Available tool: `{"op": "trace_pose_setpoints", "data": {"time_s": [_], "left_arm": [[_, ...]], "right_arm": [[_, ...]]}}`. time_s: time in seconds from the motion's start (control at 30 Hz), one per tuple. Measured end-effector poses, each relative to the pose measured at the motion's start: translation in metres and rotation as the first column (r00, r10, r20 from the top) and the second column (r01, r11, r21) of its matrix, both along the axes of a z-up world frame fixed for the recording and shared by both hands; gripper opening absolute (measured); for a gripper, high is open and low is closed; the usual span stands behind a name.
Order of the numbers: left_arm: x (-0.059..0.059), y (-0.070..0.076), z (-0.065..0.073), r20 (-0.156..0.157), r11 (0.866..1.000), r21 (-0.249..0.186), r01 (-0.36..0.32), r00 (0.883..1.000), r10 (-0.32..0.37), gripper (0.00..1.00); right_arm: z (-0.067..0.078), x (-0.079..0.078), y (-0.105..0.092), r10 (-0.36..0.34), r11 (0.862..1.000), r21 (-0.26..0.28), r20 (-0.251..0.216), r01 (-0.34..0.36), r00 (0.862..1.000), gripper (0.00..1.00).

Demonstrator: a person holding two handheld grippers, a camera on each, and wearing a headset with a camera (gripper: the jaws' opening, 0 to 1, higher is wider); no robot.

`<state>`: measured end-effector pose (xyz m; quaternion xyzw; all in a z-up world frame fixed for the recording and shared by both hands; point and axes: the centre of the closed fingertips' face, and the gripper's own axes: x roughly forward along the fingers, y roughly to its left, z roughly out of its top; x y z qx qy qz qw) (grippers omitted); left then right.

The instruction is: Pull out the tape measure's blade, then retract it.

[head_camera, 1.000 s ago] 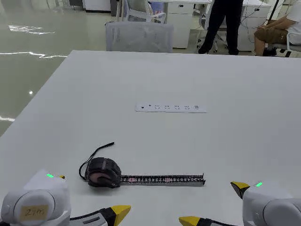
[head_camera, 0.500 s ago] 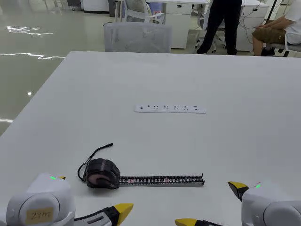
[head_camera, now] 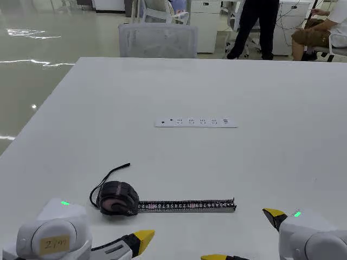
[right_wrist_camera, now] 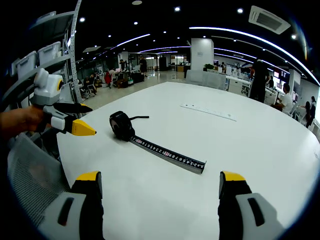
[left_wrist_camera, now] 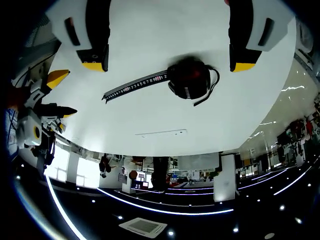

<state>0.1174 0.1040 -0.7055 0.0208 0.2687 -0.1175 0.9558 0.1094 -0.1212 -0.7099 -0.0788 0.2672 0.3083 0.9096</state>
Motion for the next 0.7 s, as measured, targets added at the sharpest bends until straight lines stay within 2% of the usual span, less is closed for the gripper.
{"op": "trace_pose_setpoints", "data": {"time_s": [0.27,0.33,0.43,0.53,0.7], "left_arm": [[0.010,-0.001,-0.004,0.005,0.999,-0.004,-0.038,0.999,0.038,0.99],[0.013,-0.002,-0.004,0.008,0.999,0.007,-0.047,0.999,0.047,0.99],[0.018,-0.001,-0.007,0.008,0.998,0.011,-0.060,0.998,0.060,0.99],[0.026,0.002,-0.009,0.015,0.996,0.020,-0.084,0.996,0.084,0.99],[0.035,0.004,-0.009,0.037,0.993,0.043,-0.111,0.993,0.110,0.99]], "right_arm": [[0.002,0.009,-0.004,0.021,1.000,0.003,0.007,-0.021,1.000,0.97],[-0.001,0.011,-0.004,0.041,0.999,-0.004,-0.003,-0.041,0.999,0.97],[-0.004,0.013,-0.002,0.099,0.995,-0.020,0.002,-0.098,0.995,0.97],[-0.004,0.016,0.002,0.179,0.983,-0.043,0.022,-0.178,0.984,0.96],[-0.007,0.023,0.003,0.221,0.974,-0.050,0.013,-0.221,0.975,0.94]]}}
